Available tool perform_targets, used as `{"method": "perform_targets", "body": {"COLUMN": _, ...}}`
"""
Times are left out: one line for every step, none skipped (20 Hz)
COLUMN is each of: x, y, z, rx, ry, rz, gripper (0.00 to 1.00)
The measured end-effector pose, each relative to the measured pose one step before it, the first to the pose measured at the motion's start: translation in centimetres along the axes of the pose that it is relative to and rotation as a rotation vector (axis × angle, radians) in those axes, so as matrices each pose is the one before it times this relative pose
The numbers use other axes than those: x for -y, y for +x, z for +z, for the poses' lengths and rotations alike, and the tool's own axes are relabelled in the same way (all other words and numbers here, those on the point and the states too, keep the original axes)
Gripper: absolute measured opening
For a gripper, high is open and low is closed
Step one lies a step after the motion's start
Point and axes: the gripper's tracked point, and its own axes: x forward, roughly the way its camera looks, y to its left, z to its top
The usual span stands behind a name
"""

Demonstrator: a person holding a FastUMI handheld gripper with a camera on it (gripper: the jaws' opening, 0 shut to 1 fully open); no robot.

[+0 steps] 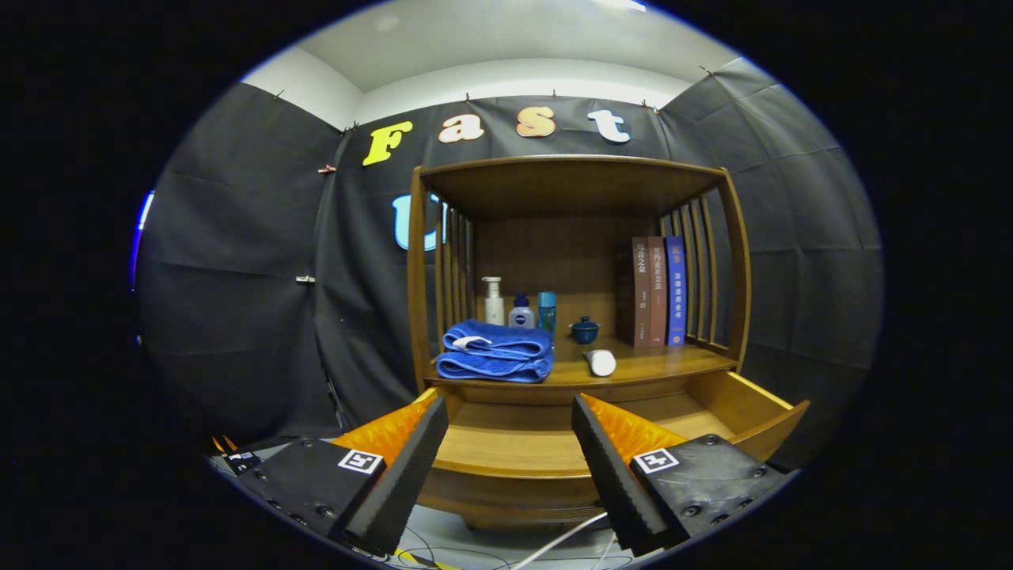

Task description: Pull open the drawer, take out the items inside it, and place them on the countertop above the cabinet.

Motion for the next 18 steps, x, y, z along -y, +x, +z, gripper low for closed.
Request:
{"method": "perform_targets", "body": {"x": 1.271, "y": -0.111, "z": 0.079, "rx": -0.00814, "ry": -0.00172, "rz": -0.02011, "gripper": 0.99}}
{"method": "perform_targets", "body": {"x": 1.665, "y": -0.229, "z": -0.665, "rx": -0.00439, "ry": -0.00350, "rz": -0.02276, "gripper": 0.99}}
{"method": "perform_targets", "body": {"x": 1.400, "y": -0.246, "z": 0.006, "rx": -0.00363, "ry": -0.00094, "rz": -0.01903, "gripper": 0.99}}
{"method": "perform_targets", "body": {"x": 1.213, "y": -0.275, "z": -0.141, "rx": 0.00048, "ry": 0.00352, "rz": -0.01292, "gripper": 0.99}}
{"method": "perform_targets", "body": {"x": 1.147, "y": -0.294, "z": -0.269, "rx": 0.00454, "ry": -0.00075, "rz": -0.00986, "gripper": 0.99}}
{"method": "perform_targets", "body": {"x": 1.395, "y": -0.280, "z": -0.439, "rx": 0.00047, "ry": -0.01405, "rz": -0.01867, "gripper": 1.00}}
{"method": "perform_targets", "body": {"x": 1.438, "y": -0.259, "z": -0.470, "rx": -0.00537, "ry": -0.02047, "rz": -0.02066, "gripper": 1.00}}
{"method": "perform_targets", "body": {"x": 1.237, "y": -0.274, "z": -0.292, "rx": -0.00188, "ry": -0.01784, "rz": -0.01504, "gripper": 1.00}}
{"method": "perform_targets", "body": {"x": 1.041, "y": -0.143, "z": -0.227, "rx": 0.00185, "ry": -0.01255, "rz": -0.00859, "gripper": 1.00}}
{"method": "perform_targets", "body": {"x": 0.916, "y": -0.117, "z": -0.402, "rx": -0.00062, "ry": -0.00708, "rz": -0.00879, "gripper": 1.00}}
{"method": "perform_targets", "body": {"x": 0.681, "y": -0.166, "z": -0.420, "rx": -0.00155, "ry": -0.00761, "rz": -0.00817, "gripper": 1.00}}
{"method": "perform_targets", "body": {"x": 0.857, "y": -0.147, "z": -0.955, "rx": -0.01288, "ry": -0.01214, "rz": -0.01454, "gripper": 0.99}}
{"method": "perform_targets", "body": {"x": 0.383, "y": -0.257, "z": -1.118, "rx": -0.01928, "ry": -0.01008, "rz": -0.00836, "gripper": 1.00}}
{"method": "perform_targets", "body": {"x": -0.129, "y": -0.243, "z": -1.112, "rx": -0.02012, "ry": -0.00572, "rz": 0.00328, "gripper": 1.00}}
{"method": "perform_targets", "body": {"x": -0.441, "y": -0.297, "z": -1.051, "rx": -0.01630, "ry": -0.00129, "rz": 0.00716, "gripper": 1.00}}
{"method": "perform_targets", "body": {"x": -0.645, "y": -0.088, "z": -0.816, "rx": -0.00857, "ry": 0.00415, "rz": 0.00888, "gripper": 1.00}}
{"method": "perform_targets", "body": {"x": -0.925, "y": 0.003, "z": -0.641, "rx": -0.00582, "ry": 0.01024, "rz": 0.01368, "gripper": 1.00}}
{"method": "perform_targets", "body": {"x": -0.890, "y": 0.140, "z": 0.210, "rx": -0.00841, "ry": 0.01202, "rz": 0.01160, "gripper": 1.00}}
